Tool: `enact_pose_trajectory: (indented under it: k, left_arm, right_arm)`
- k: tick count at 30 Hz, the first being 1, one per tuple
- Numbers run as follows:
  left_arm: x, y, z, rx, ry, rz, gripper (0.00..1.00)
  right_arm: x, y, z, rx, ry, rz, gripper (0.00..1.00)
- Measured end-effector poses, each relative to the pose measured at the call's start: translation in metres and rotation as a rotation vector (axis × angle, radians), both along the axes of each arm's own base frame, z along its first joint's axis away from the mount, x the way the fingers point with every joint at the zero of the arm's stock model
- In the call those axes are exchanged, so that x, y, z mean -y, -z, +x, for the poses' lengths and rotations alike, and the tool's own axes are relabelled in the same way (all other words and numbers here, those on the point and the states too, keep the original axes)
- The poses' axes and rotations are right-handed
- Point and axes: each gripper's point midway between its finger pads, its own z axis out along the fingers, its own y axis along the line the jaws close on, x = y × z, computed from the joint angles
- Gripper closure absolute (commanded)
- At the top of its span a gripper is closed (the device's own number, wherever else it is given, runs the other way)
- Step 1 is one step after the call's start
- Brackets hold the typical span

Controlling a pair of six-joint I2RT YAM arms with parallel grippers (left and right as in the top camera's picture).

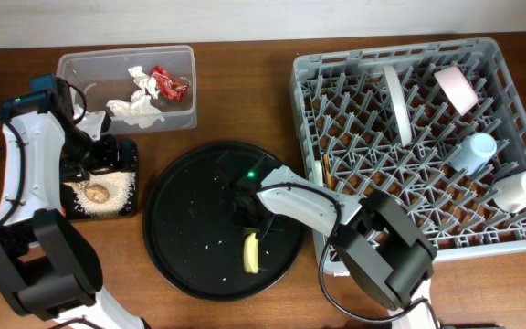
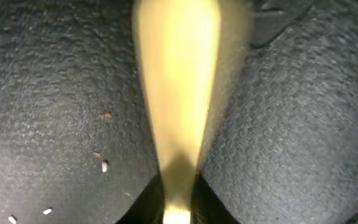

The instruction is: Sort waste into correct bins and load items into the dishwasher rack

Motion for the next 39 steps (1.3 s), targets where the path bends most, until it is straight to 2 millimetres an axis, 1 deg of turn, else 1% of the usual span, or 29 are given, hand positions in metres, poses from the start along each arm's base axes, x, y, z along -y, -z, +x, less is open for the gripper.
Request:
enact_pose_trajectory:
  k: [1, 6, 7, 8, 10, 12, 13, 14, 15, 16, 17, 18, 19, 20, 21, 22, 23, 24, 25, 26, 27, 28, 29, 30, 31, 33, 36, 39]
  left_arm:
    - [0.0, 0.0, 0.0, 0.0, 0.0, 0.0, 0.01]
    - [0.0, 0.0, 0.0, -0.001, 0.0, 0.0, 0.01]
    - [0.0, 0.0, 0.0, -0.001, 0.0, 0.0, 0.01]
    - [0.0, 0.0, 0.0, -0.001, 0.0, 0.0, 0.01]
    - [0.0, 0.0, 0.0, 0.0, 0.0, 0.0, 0.01]
    - [0.0, 0.0, 0.0, 0.0, 0.0, 0.0, 0.01]
    - [0.0, 0.0, 0.001, 0.003, 0.0, 0.001, 0.01]
    - [0.0, 0.0, 0.001, 0.003, 0.0, 0.001, 0.01]
    - [0.0, 0.0, 0.001, 0.003, 0.0, 0.001, 0.01]
    - [0.0, 0.0, 0.001, 0.003, 0.0, 0.001, 0.01]
    - [0.0, 0.0, 0.001, 0.003, 0.0, 0.0, 0.01]
    - [0.0, 0.0, 0.001, 0.003, 0.0, 0.001, 0.01]
    - [0.0, 0.0, 0.001, 0.003, 0.0, 0.001, 0.01]
    - [0.0, 0.0, 0.001, 0.003, 0.0, 0.001, 0.01]
    - [0.0, 0.0, 0.001, 0.003, 0.0, 0.001, 0.01]
    - [0.0, 0.0, 0.001, 0.003, 0.0, 0.001, 0.01]
    - [0.0, 0.0, 0.001, 0.003, 0.0, 0.001, 0.01]
    - [0.0, 0.0, 0.001, 0.003, 0.0, 0.001, 0.01]
    - [0.0, 0.0, 0.001, 0.002, 0.0, 0.001, 0.0]
    - [0.0, 0.0, 0.001, 0.002, 0.0, 0.001, 0.01]
    - [0.0, 0.0, 0.001, 0.002, 0.0, 0.001, 0.01]
    - [0.0, 0.0, 0.001, 0.002, 0.0, 0.001, 0.01]
    - [0.0, 0.0, 0.0, 0.002, 0.0, 0.001, 0.01]
    - [0.0, 0.0, 0.001, 0.002, 0.0, 0.001, 0.01]
    - [0.0, 0.0, 0.001, 0.002, 0.0, 0.001, 0.01]
    - [0.0, 0.0, 0.001, 0.002, 0.0, 0.001, 0.01]
    - [0.0, 0.0, 0.001, 0.003, 0.0, 0.001, 0.01]
    - [0.0, 0.0, 0.001, 0.002, 0.0, 0.001, 0.01]
  right_arm:
    - [0.0, -0.001, 0.0, 0.002, 0.009, 0.001, 0.96]
    - [0.001, -0.002, 0.0, 0.007, -0.007, 0.0, 0.96]
    - [0.004, -0.004, -0.001, 0.003, -0.024, -0.014, 0.96]
    - [0.012, -0.01, -0.003, -0.003, -0.062, -0.05, 0.96]
    - [0.01, -0.039, 0.01, 0.06, -0.12, -0.061, 0.96]
    - [0.012, -0.077, 0.025, 0.127, -0.161, -0.047, 0.96]
    - [0.021, -0.111, 0.041, 0.194, -0.174, -0.029, 0.96]
    - [0.036, -0.14, 0.059, 0.254, -0.17, -0.012, 0.96]
    - [0.05, -0.158, 0.073, 0.3, -0.167, -0.007, 0.96]
    - [0.071, -0.169, 0.082, 0.312, -0.148, -0.02, 0.96]
    - [0.097, -0.172, 0.089, 0.304, -0.133, -0.043, 0.95]
    - [0.117, -0.171, 0.094, 0.288, -0.124, -0.065, 0.89]
    - [0.125, -0.171, 0.098, 0.284, -0.13, -0.062, 0.88]
    - [0.119, -0.171, 0.098, 0.287, -0.166, -0.038, 0.82]
    - [0.11, -0.172, 0.096, 0.294, -0.217, -0.018, 0.79]
    - [0.098, -0.172, 0.093, 0.313, -0.327, -0.002, 0.75]
    - [0.083, -0.172, 0.085, 0.325, -0.488, 0.01, 0.55]
    - [0.073, -0.172, 0.079, 0.335, -0.631, 0.016, 0.37]
    - [0.069, -0.169, 0.08, 0.346, -0.776, 0.017, 0.27]
    - [0.068, -0.163, 0.081, 0.344, -0.854, 0.014, 0.2]
    - [0.064, -0.154, 0.083, 0.33, -0.938, 0.021, 0.16]
    - [0.061, -0.142, 0.082, 0.303, -1.005, 0.04, 0.11]
    - [0.058, -0.125, 0.081, 0.262, -1.057, 0.055, 0.05]
    - [0.057, -0.114, 0.08, 0.232, -1.086, 0.061, 0.0]
    - [0.056, -0.092, 0.079, 0.176, -1.122, 0.069, 0.02]
    - [0.057, -0.064, 0.077, 0.105, -1.156, 0.075, 0.02]
    - [0.055, -0.034, 0.078, 0.055, -1.189, 0.083, 0.02]
    - [0.046, -0.012, 0.09, 0.09, -1.2, 0.088, 0.02]
